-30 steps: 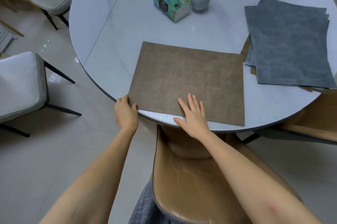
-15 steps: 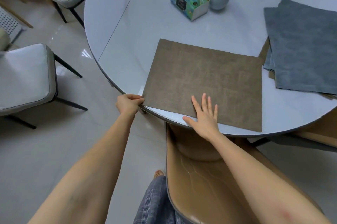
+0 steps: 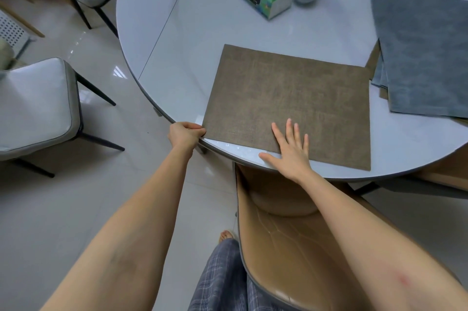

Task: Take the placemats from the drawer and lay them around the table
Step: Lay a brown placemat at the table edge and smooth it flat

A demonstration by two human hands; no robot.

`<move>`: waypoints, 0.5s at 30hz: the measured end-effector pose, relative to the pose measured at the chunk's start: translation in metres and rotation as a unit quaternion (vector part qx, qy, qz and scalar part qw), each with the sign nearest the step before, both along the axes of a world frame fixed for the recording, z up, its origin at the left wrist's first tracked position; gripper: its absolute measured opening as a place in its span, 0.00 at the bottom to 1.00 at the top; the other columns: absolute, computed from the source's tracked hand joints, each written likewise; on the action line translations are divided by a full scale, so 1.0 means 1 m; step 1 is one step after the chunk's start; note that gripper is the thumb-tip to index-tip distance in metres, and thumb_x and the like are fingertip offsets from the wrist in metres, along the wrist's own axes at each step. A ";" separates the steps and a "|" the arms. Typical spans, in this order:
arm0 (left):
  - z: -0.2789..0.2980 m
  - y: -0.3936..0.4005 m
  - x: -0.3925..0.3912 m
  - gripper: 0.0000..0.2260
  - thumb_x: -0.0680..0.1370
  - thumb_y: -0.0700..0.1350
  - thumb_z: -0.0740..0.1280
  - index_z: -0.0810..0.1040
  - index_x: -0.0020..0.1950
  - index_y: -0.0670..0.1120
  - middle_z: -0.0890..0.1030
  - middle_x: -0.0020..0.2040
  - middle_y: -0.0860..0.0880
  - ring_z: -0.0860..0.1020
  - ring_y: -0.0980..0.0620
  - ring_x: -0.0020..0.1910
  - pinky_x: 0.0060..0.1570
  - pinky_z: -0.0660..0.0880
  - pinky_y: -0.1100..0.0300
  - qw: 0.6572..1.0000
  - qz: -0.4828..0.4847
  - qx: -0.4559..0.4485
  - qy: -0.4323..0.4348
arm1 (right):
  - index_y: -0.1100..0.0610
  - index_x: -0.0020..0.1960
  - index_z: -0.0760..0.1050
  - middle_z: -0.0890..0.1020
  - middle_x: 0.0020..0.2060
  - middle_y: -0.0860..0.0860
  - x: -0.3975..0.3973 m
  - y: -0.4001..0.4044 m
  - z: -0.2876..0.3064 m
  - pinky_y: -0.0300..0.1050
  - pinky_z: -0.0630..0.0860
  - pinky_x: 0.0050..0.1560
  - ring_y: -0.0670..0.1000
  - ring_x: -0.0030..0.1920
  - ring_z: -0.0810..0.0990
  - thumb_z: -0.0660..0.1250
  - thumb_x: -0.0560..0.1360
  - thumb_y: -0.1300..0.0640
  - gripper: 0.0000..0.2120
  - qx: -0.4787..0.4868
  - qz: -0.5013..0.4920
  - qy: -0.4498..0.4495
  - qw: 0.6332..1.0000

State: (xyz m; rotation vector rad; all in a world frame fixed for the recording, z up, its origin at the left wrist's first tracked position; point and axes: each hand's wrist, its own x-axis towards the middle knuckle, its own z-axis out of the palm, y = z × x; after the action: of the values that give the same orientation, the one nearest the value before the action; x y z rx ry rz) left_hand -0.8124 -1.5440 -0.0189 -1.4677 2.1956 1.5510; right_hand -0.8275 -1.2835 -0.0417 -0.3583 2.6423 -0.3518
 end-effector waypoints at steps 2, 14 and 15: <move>-0.002 -0.001 0.000 0.08 0.70 0.37 0.75 0.79 0.35 0.46 0.80 0.37 0.49 0.77 0.51 0.42 0.44 0.75 0.61 1.000 -0.003 0.003 0.000 | 0.43 0.78 0.38 0.33 0.76 0.52 -0.001 0.000 0.000 0.55 0.31 0.73 0.53 0.75 0.30 0.57 0.75 0.33 0.41 0.000 0.000 -0.001 1.000; 0.016 0.043 0.006 0.25 0.75 0.48 0.71 0.70 0.69 0.45 0.68 0.69 0.42 0.66 0.42 0.68 0.67 0.65 0.50 0.923 -0.236 -0.303 0.011 | 0.52 0.75 0.61 0.57 0.77 0.54 -0.012 0.015 0.022 0.52 0.44 0.76 0.52 0.78 0.51 0.63 0.78 0.47 0.28 -0.180 -0.119 0.010 0.976; 0.018 0.061 0.005 0.28 0.76 0.50 0.69 0.66 0.73 0.45 0.65 0.72 0.42 0.63 0.41 0.71 0.70 0.61 0.49 0.903 -0.292 -0.313 0.028 | 0.54 0.73 0.65 0.62 0.75 0.54 -0.013 0.027 0.027 0.53 0.50 0.76 0.53 0.76 0.57 0.63 0.78 0.49 0.25 -0.196 -0.162 0.047 0.966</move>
State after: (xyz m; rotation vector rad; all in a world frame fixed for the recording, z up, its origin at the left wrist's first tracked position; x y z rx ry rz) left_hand -0.8077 -1.4834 -0.0005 -0.6888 2.9490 0.7314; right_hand -0.8404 -1.2564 -0.0151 -0.0589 2.7128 -0.9942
